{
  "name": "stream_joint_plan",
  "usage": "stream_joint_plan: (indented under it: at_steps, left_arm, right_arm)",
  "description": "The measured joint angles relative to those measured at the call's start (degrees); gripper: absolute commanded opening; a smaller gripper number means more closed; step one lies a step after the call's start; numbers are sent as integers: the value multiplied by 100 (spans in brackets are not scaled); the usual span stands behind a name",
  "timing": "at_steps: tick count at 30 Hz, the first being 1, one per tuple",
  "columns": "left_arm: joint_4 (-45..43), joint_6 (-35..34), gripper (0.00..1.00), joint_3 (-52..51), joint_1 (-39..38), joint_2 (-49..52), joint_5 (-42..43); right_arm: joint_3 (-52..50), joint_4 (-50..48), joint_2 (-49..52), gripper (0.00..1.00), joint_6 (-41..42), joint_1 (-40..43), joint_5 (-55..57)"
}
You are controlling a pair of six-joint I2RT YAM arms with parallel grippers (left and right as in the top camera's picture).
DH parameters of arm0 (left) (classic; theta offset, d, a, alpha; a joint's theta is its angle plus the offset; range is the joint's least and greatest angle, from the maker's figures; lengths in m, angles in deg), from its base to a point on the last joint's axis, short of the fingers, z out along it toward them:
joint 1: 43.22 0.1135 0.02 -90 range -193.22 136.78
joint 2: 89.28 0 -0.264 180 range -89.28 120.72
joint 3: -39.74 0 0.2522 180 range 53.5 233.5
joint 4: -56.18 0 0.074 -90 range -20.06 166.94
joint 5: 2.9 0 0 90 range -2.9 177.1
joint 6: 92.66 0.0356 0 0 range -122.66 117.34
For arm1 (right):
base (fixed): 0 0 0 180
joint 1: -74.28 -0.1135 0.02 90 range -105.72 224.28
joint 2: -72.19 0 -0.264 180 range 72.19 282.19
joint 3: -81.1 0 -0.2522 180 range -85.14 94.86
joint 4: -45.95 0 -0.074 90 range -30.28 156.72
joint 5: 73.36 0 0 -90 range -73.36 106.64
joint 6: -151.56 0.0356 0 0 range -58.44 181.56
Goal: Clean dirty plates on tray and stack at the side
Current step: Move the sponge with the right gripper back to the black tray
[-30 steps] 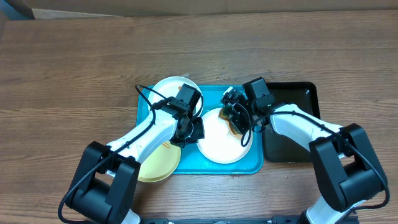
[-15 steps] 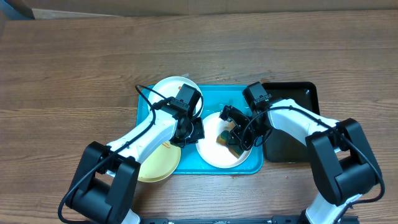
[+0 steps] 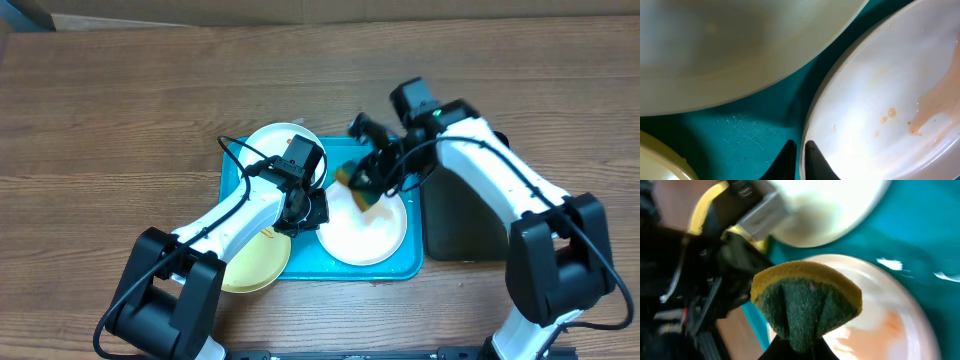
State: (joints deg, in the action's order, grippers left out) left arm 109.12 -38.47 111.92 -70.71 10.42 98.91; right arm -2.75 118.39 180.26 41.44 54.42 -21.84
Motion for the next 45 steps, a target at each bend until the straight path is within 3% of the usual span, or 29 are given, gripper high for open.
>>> stream_joint_plan:
  at_steps: [4, 12, 17, 26, 31, 45]
  left_arm:
    - [0, 17, 21, 0, 0, 0, 0]
    - [-4, 20, 18, 0, 0, 0, 0]
    - [-22, 33, 6, 0, 0, 0, 0]
    - [-15, 39, 9, 0, 0, 2, 0]
    - [0, 39, 9, 0, 0, 0, 0]
    - [0, 39, 10, 0, 0, 0, 0]
  right_arm:
    - [151, 457, 0, 5, 260, 404, 518]
    - [151, 573, 0, 4, 817, 1207, 793]
    - [151, 570, 0, 4, 852, 872, 555]
    - [50, -208, 0, 4, 1051, -387, 1088]
    - [-157, -507, 0, 4, 1576, -612, 1910]
    - [-160, -149, 0, 4, 2168, 1150, 2732]
